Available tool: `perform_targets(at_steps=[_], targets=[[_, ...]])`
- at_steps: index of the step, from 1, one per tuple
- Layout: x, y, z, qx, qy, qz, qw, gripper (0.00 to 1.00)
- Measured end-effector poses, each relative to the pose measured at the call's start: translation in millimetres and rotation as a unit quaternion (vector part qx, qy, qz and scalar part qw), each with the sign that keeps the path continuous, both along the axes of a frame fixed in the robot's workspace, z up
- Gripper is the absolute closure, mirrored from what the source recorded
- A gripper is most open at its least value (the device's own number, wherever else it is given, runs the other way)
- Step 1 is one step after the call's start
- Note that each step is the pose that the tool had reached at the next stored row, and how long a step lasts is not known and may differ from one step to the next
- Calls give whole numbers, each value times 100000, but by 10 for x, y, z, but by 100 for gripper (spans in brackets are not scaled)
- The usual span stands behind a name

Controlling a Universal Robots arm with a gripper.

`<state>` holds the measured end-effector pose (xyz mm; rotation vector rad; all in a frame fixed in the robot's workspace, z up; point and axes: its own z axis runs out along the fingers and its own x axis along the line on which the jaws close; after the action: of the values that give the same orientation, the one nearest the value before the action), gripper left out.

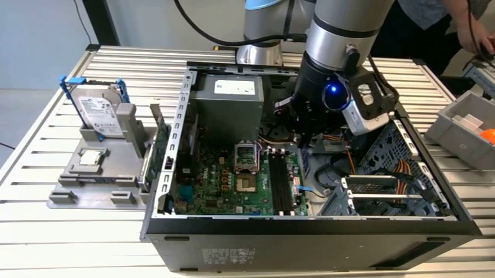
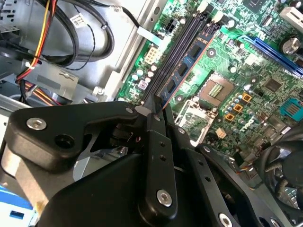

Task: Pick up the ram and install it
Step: 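Insert the ram into the slot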

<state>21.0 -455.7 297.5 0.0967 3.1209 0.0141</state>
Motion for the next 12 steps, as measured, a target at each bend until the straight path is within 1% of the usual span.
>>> perform_targets(at_steps=[12], targets=[[0,-2,-200,-15,3,12,100000,100]])
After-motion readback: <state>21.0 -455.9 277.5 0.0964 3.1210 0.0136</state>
